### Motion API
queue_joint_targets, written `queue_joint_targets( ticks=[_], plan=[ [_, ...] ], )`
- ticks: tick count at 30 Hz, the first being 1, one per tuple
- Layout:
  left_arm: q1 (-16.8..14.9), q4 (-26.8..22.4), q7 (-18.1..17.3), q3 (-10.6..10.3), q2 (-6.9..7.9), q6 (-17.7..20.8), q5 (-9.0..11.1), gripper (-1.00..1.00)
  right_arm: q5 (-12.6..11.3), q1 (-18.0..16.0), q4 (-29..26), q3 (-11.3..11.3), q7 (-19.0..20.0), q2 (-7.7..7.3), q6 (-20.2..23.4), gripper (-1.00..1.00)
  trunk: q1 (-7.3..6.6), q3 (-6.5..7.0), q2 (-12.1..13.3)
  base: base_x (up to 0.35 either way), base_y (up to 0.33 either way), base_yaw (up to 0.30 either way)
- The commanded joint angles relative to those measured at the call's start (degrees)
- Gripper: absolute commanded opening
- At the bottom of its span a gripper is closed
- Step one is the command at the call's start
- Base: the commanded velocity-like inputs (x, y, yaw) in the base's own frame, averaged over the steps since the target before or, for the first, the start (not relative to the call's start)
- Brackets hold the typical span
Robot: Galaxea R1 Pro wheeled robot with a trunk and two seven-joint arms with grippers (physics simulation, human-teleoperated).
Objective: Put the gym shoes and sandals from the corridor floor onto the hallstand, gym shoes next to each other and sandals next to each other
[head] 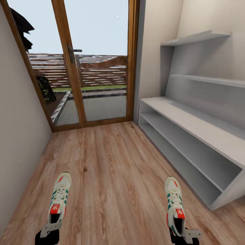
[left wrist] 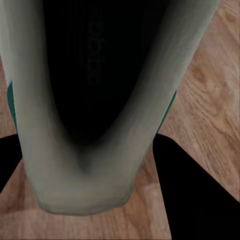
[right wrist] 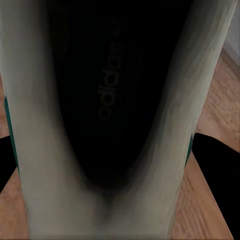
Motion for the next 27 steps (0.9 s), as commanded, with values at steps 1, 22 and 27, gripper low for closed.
queue_joint_targets(
  ticks=[1, 22, 27],
  plan=[
    [-0.1, 0.0, -0.5, 0.5, -0.02, -0.3, -0.3, -1.00, 0.0, 0.0, 0.0, 0.0, -0.1, 0.00, -0.2, -1.00, 0.02, -0.05, 0.0, 0.331, 0.173, 0.000],
    [-0.1, 0.0, -0.5, 0.5, -0.02, -0.4, -0.3, -1.00, 0.0, 0.0, 0.1, 0.0, -0.1, 0.00, -0.1, -1.00, 0.02, 0.09, 0.0, 0.328, 0.178, -0.078],
    [-0.1, 0.0, -0.5, 0.5, -0.02, -0.4, -0.3, -1.00, 0.0, 0.0, 0.1, 0.0, -0.1, 0.00, -0.1, -1.00, 0.02, 0.22, 0.0, 0.310, 0.198, -0.249]
  ],
)
